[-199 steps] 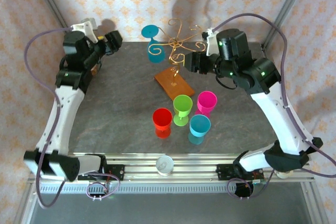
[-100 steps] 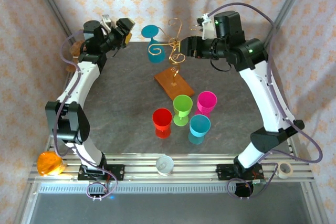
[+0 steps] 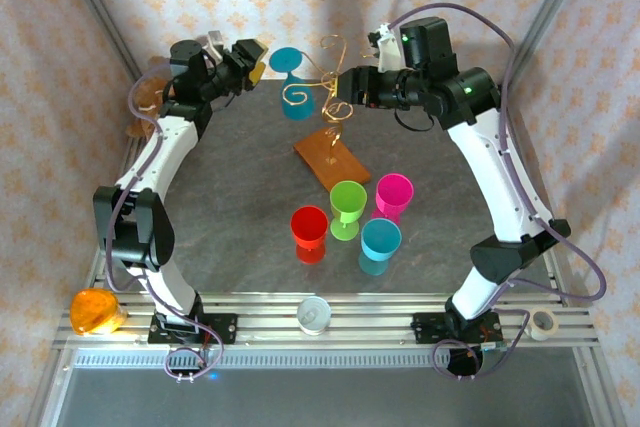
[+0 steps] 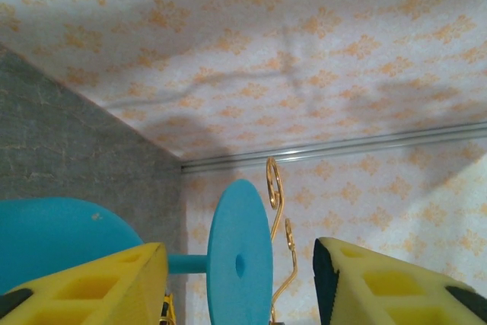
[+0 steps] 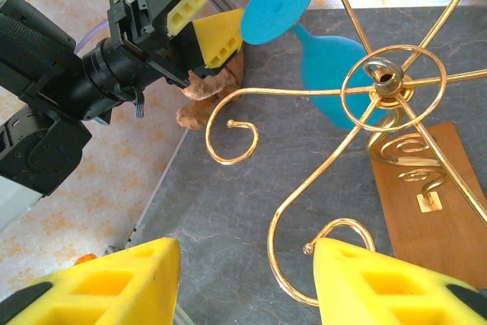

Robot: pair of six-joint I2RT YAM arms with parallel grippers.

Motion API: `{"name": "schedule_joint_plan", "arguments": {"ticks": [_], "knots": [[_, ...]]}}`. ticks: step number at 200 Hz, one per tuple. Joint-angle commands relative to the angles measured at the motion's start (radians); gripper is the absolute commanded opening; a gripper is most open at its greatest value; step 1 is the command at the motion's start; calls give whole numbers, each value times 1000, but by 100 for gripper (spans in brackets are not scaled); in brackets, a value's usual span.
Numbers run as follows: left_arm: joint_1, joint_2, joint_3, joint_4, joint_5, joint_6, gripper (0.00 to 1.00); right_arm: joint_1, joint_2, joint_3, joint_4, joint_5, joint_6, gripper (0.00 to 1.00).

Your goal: Take the wine glass off the wine glass rack

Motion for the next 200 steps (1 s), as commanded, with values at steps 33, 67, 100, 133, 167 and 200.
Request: {"name": "schedule_joint_plan", "arguments": {"ticks": [33,67,100,133,167,200], "knots": [[-32,-14,14,33,19,14,44,-7,-22,8,6,-12,3,50],[-35,-13,-2,43,11,10,42,-7,-36,-9,6,-15,-3,50],[-38,-7,12,36,8,13,40,-7,-41,-14,6,-12,-10,50],[-37,-1,25,23,8,19,37,-7,-38,-13,3,-12,-13,50],[-38,10,25,20,10,19,33,-7,-35,-11,2,-12,-13,50],[-39,20,23,38,10,9,33,-7,-35,-6,0,-8,-16,50]]}}
